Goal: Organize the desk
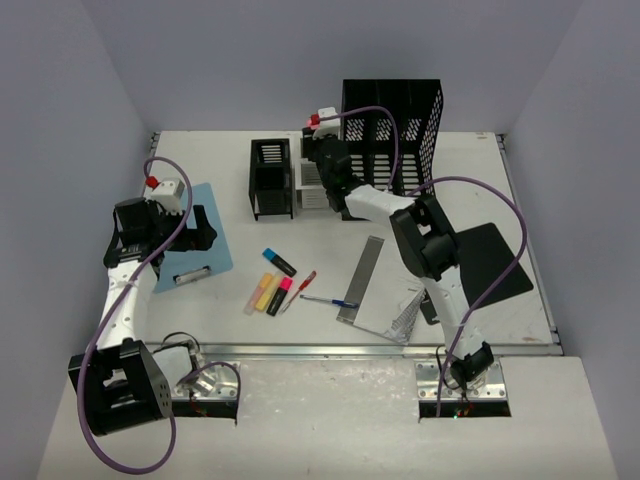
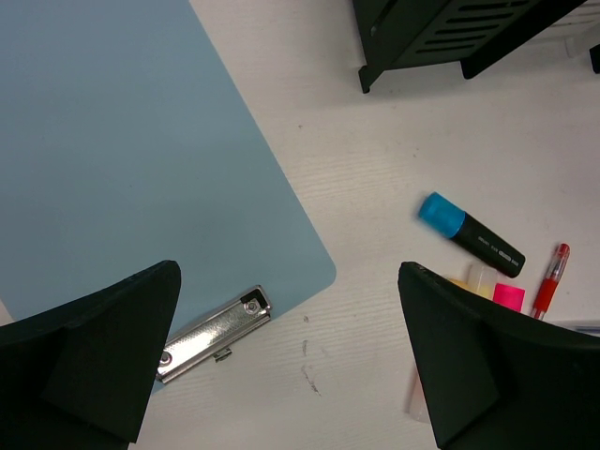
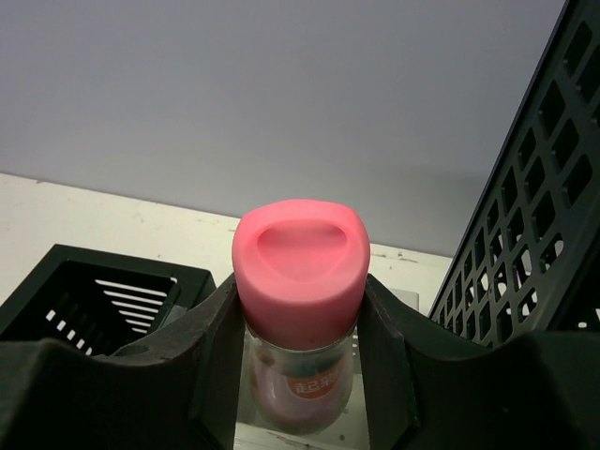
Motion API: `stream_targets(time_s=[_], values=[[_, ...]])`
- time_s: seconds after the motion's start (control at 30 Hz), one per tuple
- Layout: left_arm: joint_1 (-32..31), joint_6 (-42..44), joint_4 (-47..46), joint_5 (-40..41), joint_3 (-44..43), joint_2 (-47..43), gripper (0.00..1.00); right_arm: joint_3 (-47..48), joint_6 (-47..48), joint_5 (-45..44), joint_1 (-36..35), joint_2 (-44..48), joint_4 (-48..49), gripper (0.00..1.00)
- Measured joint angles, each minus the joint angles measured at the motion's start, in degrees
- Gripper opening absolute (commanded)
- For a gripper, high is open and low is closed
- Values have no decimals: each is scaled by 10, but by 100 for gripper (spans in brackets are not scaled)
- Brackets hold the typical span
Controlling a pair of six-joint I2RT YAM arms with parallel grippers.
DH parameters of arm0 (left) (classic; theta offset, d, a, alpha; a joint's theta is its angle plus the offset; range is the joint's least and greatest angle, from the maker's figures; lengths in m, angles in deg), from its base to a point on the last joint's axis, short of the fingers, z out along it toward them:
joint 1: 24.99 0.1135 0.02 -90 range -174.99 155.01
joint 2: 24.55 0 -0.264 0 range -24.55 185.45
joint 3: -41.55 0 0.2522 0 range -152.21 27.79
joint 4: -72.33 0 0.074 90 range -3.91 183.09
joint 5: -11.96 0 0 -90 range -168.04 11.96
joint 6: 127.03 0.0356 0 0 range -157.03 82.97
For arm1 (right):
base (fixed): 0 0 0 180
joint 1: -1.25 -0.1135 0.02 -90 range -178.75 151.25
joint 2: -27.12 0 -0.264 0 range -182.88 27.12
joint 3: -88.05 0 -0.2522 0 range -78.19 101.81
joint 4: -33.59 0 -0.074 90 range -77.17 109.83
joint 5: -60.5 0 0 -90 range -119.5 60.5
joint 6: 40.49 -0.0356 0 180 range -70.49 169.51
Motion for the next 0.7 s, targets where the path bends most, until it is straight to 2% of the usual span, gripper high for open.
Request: stream_targets(time_s=[0.03,0.2,0.23,0.3,0.47,0.53,0.67,0.7], values=[[0,0,0,0,0,0,100,0,0,2,0,0,1,47],[0,0,0,0,0,0,100,-7,-5,18,0,2,2,68],[0,0,0,0,0,0,100,-7,-6,27,0,4,-5,80],[0,0,0,0,0,0,100,-7,-6,41,0,12,-25,85],[0,0,0,-1,0,-1,100,-21,15,109,0,79,-104,84],[0,1,0,-1,0,-3,100,-24,42,145,0,126,-166,82],[1,2,0,-5,0,-9,100,-23,103,238,0,242,-325,68],[2,2,0,-7,0,-10,100,-24,124,262,0,276,-373,59]])
